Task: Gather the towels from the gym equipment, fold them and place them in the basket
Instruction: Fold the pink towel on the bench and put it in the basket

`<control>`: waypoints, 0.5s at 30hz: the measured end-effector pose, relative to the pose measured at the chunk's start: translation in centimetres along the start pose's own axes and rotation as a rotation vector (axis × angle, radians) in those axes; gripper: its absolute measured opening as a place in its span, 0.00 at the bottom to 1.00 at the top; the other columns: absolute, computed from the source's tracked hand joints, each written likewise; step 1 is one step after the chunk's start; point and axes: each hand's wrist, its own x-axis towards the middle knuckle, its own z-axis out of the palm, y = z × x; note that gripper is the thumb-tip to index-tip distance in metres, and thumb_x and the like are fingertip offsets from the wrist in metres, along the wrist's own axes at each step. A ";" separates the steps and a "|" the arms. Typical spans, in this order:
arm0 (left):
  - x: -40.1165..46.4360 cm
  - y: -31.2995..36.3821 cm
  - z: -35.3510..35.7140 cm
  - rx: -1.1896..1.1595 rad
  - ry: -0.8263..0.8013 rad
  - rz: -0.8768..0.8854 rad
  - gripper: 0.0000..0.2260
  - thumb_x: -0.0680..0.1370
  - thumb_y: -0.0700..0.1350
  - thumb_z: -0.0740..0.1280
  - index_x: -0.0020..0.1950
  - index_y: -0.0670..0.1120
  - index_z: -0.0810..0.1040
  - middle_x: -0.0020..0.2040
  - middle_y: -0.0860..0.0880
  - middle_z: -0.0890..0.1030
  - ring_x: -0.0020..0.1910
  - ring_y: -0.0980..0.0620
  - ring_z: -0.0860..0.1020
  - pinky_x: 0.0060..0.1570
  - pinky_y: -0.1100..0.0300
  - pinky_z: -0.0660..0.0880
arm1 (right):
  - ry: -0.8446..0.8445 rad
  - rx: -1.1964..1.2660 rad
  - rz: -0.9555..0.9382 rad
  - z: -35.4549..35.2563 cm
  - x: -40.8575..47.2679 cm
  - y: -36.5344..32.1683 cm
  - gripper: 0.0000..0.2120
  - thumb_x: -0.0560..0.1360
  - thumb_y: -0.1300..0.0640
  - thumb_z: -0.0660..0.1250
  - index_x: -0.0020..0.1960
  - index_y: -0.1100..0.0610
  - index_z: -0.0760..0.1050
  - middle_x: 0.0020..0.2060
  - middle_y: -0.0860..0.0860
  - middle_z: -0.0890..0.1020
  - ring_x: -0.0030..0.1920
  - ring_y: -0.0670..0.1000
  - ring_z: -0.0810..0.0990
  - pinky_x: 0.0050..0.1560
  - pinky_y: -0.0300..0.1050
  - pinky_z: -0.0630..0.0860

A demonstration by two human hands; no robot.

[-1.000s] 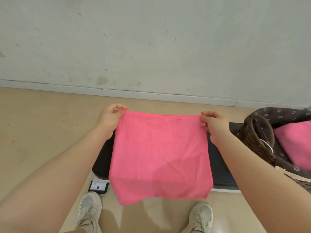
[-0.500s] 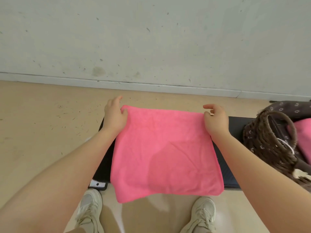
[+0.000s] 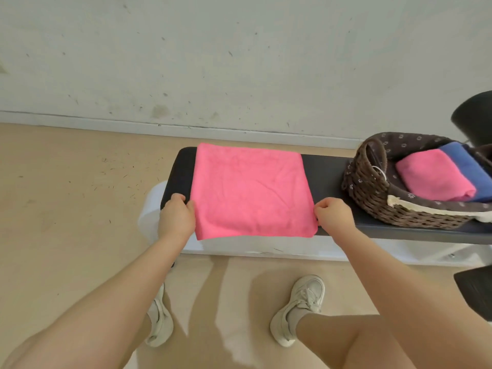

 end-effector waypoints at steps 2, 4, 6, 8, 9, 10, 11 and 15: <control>-1.4 -0.1 0.3 -0.037 -0.060 -0.056 0.13 0.80 0.45 0.55 0.57 0.37 0.70 0.52 0.38 0.77 0.51 0.40 0.76 0.45 0.53 0.70 | 0.001 -0.012 0.001 0.3 -1.2 0.5 0.10 0.72 0.64 0.59 0.44 0.64 0.78 0.44 0.60 0.82 0.48 0.60 0.79 0.46 0.47 0.74; -2.3 -0.4 0.7 -0.120 -0.120 -0.159 0.14 0.81 0.45 0.55 0.57 0.35 0.69 0.52 0.38 0.76 0.49 0.41 0.74 0.44 0.56 0.67 | -0.007 0.025 -0.001 0.5 -2.1 0.7 0.10 0.71 0.63 0.61 0.44 0.68 0.78 0.42 0.62 0.81 0.46 0.60 0.79 0.44 0.46 0.73; -2.6 -0.6 0.9 -0.290 -0.144 -0.294 0.14 0.81 0.46 0.55 0.56 0.36 0.70 0.49 0.39 0.75 0.45 0.43 0.72 0.45 0.56 0.66 | -0.035 0.068 0.014 0.7 -2.5 0.8 0.09 0.71 0.62 0.63 0.41 0.69 0.76 0.37 0.61 0.78 0.39 0.58 0.75 0.40 0.45 0.70; -2.8 -0.5 0.5 -0.529 -0.218 -0.411 0.11 0.82 0.46 0.54 0.54 0.41 0.70 0.46 0.44 0.75 0.46 0.46 0.72 0.50 0.54 0.67 | -0.068 0.108 0.041 0.9 -2.5 0.8 0.07 0.71 0.62 0.64 0.35 0.63 0.72 0.35 0.59 0.73 0.36 0.54 0.69 0.37 0.43 0.65; -3.0 -0.5 0.3 -0.618 -0.268 -0.446 0.10 0.82 0.47 0.53 0.56 0.43 0.70 0.47 0.46 0.76 0.49 0.48 0.73 0.54 0.53 0.68 | -0.068 0.134 0.058 1.0 -2.4 0.8 0.07 0.71 0.63 0.64 0.35 0.61 0.70 0.35 0.58 0.72 0.35 0.54 0.66 0.37 0.43 0.63; -3.2 -0.5 0.2 -0.665 -0.318 -0.457 0.11 0.82 0.48 0.53 0.58 0.45 0.71 0.51 0.47 0.76 0.51 0.49 0.74 0.58 0.51 0.68 | -0.056 0.171 0.080 1.1 -2.3 0.9 0.06 0.71 0.64 0.63 0.35 0.61 0.70 0.35 0.58 0.70 0.36 0.53 0.65 0.37 0.43 0.62; -3.3 -0.6 0.2 -0.679 -0.355 -0.452 0.12 0.82 0.49 0.53 0.60 0.46 0.70 0.53 0.48 0.76 0.53 0.50 0.74 0.60 0.51 0.67 | -0.036 0.221 0.103 1.2 -2.1 1.1 0.04 0.71 0.64 0.62 0.37 0.62 0.72 0.36 0.57 0.70 0.37 0.52 0.66 0.38 0.44 0.63; -3.6 -0.8 0.5 -0.706 -0.376 -0.434 0.16 0.81 0.53 0.55 0.62 0.44 0.70 0.56 0.48 0.76 0.54 0.50 0.75 0.60 0.51 0.68 | 0.044 0.305 0.191 1.3 -1.6 1.8 0.06 0.71 0.64 0.61 0.36 0.60 0.70 0.36 0.58 0.72 0.39 0.53 0.69 0.41 0.44 0.65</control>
